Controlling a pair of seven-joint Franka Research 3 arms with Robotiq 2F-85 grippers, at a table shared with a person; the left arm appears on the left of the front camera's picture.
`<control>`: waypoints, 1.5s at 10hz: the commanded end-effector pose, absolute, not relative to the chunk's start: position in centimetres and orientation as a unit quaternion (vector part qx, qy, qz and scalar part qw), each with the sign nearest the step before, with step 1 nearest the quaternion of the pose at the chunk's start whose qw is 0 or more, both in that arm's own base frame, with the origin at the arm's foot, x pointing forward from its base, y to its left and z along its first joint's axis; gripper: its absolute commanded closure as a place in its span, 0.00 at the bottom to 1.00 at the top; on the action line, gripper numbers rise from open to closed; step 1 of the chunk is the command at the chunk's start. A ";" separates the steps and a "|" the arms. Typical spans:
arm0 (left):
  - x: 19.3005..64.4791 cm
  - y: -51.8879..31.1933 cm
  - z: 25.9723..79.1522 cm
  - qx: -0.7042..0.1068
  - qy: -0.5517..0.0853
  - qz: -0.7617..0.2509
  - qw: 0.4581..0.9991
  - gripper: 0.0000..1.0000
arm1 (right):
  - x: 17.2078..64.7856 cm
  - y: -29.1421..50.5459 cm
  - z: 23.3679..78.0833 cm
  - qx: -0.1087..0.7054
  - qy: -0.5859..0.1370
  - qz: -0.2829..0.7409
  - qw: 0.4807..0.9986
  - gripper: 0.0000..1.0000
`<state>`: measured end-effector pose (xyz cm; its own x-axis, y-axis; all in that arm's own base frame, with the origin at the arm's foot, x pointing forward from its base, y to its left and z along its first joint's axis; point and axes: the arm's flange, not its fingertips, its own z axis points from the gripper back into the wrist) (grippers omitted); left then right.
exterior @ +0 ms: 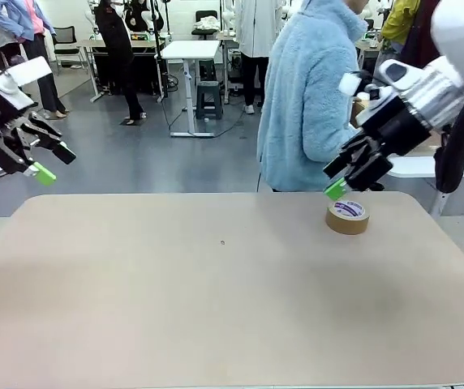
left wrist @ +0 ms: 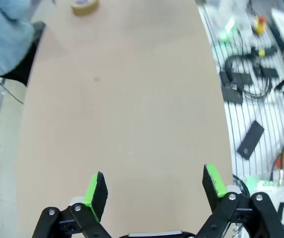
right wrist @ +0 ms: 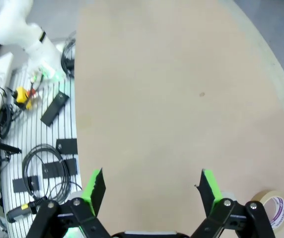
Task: Wrap the clocks to prevent damage.
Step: After the human seals the box with tape, release both hands from the side flaps of the Package Box.
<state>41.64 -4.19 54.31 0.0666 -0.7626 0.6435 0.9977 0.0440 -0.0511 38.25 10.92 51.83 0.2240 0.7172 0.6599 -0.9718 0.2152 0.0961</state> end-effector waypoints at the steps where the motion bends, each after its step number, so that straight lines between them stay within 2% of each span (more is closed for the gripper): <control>1: 42.4 -2.6 54.1 -0.313 -0.293 -0.621 0.655 0.00 | 40.5 7.0 51.6 0.343 -0.285 0.545 0.710 0.00; 4: 43.0 1.4 54.4 -0.359 -0.358 -0.577 0.640 0.00 | 40.0 1.3 51.0 0.437 -0.349 0.525 0.641 0.00; 6: 43.3 3.9 54.3 -0.374 -0.381 -0.554 0.639 0.00 | 39.6 -1.4 50.1 0.463 -0.373 0.512 0.620 0.00; 8: 42.6 6.7 54.6 -0.379 -0.415 -0.532 0.633 0.00 | 39.2 -3.1 49.4 0.473 -0.384 0.500 0.616 0.00; 10: 42.3 7.6 54.7 -0.372 -0.401 -0.543 0.637 0.00 | 39.3 -3.8 49.3 0.462 -0.396 0.485 0.629 0.00; 11: 42.6 7.3 54.2 -0.358 -0.365 -0.562 0.651 0.00 | 38.8 -3.8 49.3 0.470 -0.378 0.498 0.623 0.00; 12: 42.1 7.6 54.6 -0.376 -0.404 -0.529 0.645 0.00 | 38.8 -3.8 49.3 0.470 -0.378 0.498 0.623 0.00; 15: 42.1 7.6 54.6 -0.376 -0.404 -0.529 0.645 0.00 | 38.8 -3.8 49.3 0.470 -0.378 0.498 0.623 0.00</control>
<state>42.09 7.61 54.51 0.1177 -0.3938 0.9116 0.9860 0.1552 -0.0602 38.87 -3.60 49.13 0.2279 0.2807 0.9323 -0.9737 0.0698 0.2170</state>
